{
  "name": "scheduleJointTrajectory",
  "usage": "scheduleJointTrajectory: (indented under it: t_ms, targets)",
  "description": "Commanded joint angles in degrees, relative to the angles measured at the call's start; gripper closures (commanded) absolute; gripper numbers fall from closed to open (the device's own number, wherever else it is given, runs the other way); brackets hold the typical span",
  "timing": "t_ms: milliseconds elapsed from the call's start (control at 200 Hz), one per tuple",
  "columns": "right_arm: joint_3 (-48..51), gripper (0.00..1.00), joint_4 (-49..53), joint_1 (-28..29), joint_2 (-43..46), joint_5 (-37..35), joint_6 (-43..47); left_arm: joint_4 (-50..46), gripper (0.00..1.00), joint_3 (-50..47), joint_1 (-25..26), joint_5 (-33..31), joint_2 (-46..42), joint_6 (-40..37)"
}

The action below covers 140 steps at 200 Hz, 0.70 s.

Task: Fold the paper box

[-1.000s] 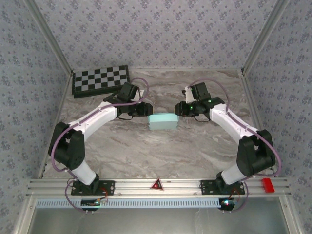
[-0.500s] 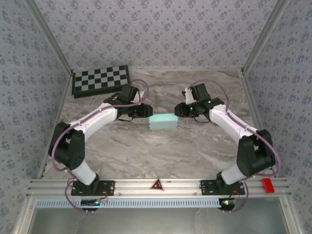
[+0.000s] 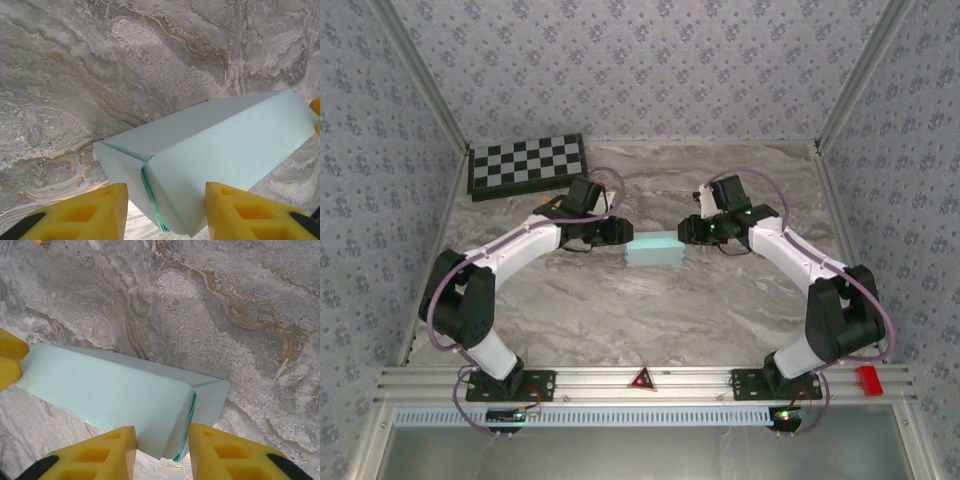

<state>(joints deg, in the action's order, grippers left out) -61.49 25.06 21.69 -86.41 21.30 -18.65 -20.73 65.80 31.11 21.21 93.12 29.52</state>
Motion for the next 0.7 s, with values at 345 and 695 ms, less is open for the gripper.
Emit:
scheduleJointTrajectory:
  t_ms: [345, 695]
  targets:
    - [1.94, 0.66, 3.65, 1.16, -3.23, -2.64, 0.2, -2.03, 0.56, -3.45, 0.4, -1.16, -0.38, 0.37]
    - [1.99, 0.66, 5.47, 1.35, -5.16, -6.51, 0.48, -2.43, 0.56, -4.43, 1.01, -2.34, 0.04, 0.36]
